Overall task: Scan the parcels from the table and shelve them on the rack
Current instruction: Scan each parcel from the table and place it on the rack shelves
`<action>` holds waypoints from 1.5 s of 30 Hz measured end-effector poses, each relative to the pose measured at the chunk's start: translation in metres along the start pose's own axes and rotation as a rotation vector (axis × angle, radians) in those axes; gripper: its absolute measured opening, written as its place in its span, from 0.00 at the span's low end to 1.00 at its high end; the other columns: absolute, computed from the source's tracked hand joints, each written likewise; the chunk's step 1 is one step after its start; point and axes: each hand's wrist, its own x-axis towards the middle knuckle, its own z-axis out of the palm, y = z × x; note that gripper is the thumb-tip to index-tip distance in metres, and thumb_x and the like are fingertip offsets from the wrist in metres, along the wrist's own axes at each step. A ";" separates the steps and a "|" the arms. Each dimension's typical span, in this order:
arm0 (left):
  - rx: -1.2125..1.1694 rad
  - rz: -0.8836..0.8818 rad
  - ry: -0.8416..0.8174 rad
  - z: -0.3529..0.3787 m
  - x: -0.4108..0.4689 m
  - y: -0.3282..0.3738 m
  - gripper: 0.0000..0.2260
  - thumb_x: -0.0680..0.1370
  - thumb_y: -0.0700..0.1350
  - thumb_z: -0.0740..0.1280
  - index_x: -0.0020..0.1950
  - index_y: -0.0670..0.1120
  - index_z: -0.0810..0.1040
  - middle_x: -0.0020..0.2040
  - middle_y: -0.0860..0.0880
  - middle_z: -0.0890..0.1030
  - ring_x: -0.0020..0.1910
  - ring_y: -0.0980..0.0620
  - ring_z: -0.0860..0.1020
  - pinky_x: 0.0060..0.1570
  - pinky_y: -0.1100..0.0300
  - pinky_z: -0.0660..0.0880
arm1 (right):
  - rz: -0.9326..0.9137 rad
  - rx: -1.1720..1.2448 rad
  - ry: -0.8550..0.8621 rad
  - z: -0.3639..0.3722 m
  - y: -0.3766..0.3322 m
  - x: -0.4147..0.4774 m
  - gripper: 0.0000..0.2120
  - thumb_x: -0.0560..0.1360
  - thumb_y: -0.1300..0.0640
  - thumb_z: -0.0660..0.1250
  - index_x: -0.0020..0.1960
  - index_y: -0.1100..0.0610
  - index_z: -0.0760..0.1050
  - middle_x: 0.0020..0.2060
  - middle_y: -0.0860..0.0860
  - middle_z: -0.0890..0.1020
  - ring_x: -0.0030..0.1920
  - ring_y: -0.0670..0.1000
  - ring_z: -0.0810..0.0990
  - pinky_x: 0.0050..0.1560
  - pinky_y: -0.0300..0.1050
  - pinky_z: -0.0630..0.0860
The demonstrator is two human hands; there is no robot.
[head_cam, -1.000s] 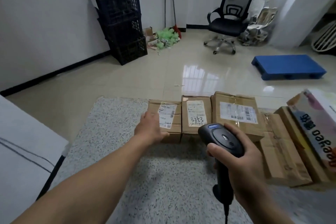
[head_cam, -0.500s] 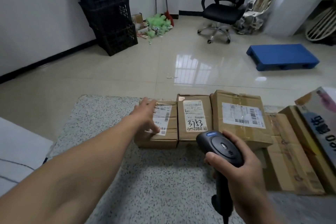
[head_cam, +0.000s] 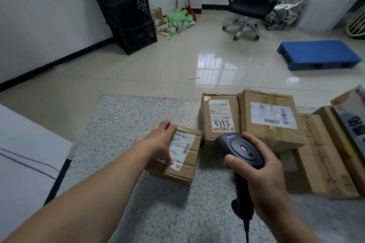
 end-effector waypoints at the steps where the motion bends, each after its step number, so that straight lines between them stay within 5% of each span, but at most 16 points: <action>1: 0.001 -0.006 -0.002 0.005 -0.009 0.000 0.59 0.59 0.47 0.85 0.81 0.54 0.52 0.81 0.56 0.47 0.75 0.43 0.62 0.74 0.44 0.65 | -0.006 -0.001 -0.011 0.001 0.000 -0.003 0.30 0.58 0.53 0.79 0.59 0.43 0.79 0.48 0.44 0.86 0.42 0.53 0.85 0.38 0.46 0.80; 6: -0.030 -0.059 -0.010 0.036 -0.054 -0.005 0.58 0.59 0.47 0.85 0.80 0.57 0.51 0.81 0.57 0.43 0.75 0.42 0.61 0.72 0.41 0.67 | -0.023 -0.002 -0.063 0.002 -0.003 -0.024 0.29 0.58 0.53 0.79 0.58 0.42 0.79 0.48 0.46 0.86 0.44 0.57 0.86 0.36 0.49 0.81; 10: -0.160 -0.243 0.134 0.054 -0.089 -0.006 0.59 0.62 0.46 0.84 0.80 0.57 0.46 0.81 0.49 0.42 0.72 0.40 0.67 0.70 0.46 0.71 | -0.020 -0.022 -0.111 -0.005 -0.002 -0.042 0.33 0.58 0.58 0.85 0.59 0.43 0.79 0.48 0.48 0.87 0.46 0.61 0.86 0.36 0.53 0.81; 12: -0.254 -0.396 0.187 0.063 -0.100 -0.006 0.60 0.62 0.49 0.84 0.81 0.55 0.45 0.80 0.44 0.50 0.71 0.40 0.70 0.69 0.46 0.72 | -0.027 -0.015 -0.122 -0.009 -0.003 -0.050 0.33 0.57 0.57 0.84 0.60 0.44 0.79 0.48 0.49 0.87 0.46 0.62 0.86 0.36 0.53 0.81; 15: -0.440 -0.528 0.184 0.078 -0.115 -0.011 0.48 0.59 0.56 0.84 0.73 0.49 0.63 0.68 0.45 0.74 0.63 0.44 0.77 0.65 0.47 0.75 | -0.036 -0.002 -0.137 -0.016 -0.002 -0.062 0.30 0.58 0.54 0.79 0.59 0.44 0.79 0.48 0.50 0.87 0.46 0.61 0.86 0.35 0.52 0.81; 18: -0.507 -0.569 0.211 0.092 -0.125 -0.008 0.40 0.58 0.55 0.84 0.64 0.47 0.69 0.60 0.48 0.80 0.58 0.46 0.79 0.61 0.50 0.77 | -0.036 0.012 -0.144 -0.027 -0.001 -0.075 0.31 0.58 0.54 0.79 0.60 0.44 0.78 0.48 0.51 0.87 0.46 0.61 0.86 0.34 0.50 0.81; 26: -0.404 -0.564 0.299 0.100 -0.143 0.031 0.40 0.64 0.51 0.82 0.68 0.44 0.64 0.65 0.43 0.70 0.57 0.44 0.77 0.50 0.53 0.75 | -0.033 0.009 -0.118 -0.058 0.003 -0.097 0.31 0.58 0.54 0.79 0.61 0.45 0.79 0.47 0.52 0.87 0.44 0.62 0.86 0.33 0.48 0.80; 32: -0.283 -0.439 0.300 0.104 -0.142 0.069 0.31 0.68 0.49 0.78 0.61 0.49 0.62 0.57 0.49 0.76 0.50 0.48 0.77 0.47 0.52 0.76 | -0.051 0.026 -0.093 -0.079 0.003 -0.103 0.34 0.59 0.54 0.79 0.65 0.46 0.77 0.50 0.53 0.86 0.48 0.60 0.86 0.38 0.49 0.81; 35: -0.170 -0.381 0.344 0.114 -0.143 0.090 0.26 0.74 0.46 0.73 0.66 0.49 0.62 0.59 0.49 0.77 0.51 0.47 0.79 0.45 0.52 0.76 | -0.058 0.022 -0.088 -0.092 0.005 -0.104 0.37 0.60 0.53 0.79 0.68 0.48 0.76 0.53 0.53 0.85 0.51 0.58 0.86 0.45 0.52 0.81; 38: -0.182 -0.384 0.322 0.125 -0.143 0.105 0.35 0.73 0.49 0.73 0.75 0.49 0.57 0.67 0.47 0.74 0.60 0.45 0.76 0.55 0.48 0.76 | -0.067 0.022 -0.075 -0.107 0.006 -0.107 0.37 0.60 0.54 0.79 0.69 0.49 0.75 0.54 0.54 0.85 0.51 0.58 0.86 0.48 0.53 0.81; 45: -0.079 -0.376 0.134 0.142 -0.149 0.127 0.62 0.59 0.74 0.75 0.80 0.53 0.44 0.77 0.42 0.55 0.74 0.40 0.62 0.67 0.39 0.68 | -0.062 0.049 -0.052 -0.134 0.007 -0.116 0.36 0.60 0.53 0.78 0.68 0.48 0.75 0.53 0.52 0.85 0.50 0.59 0.86 0.40 0.48 0.81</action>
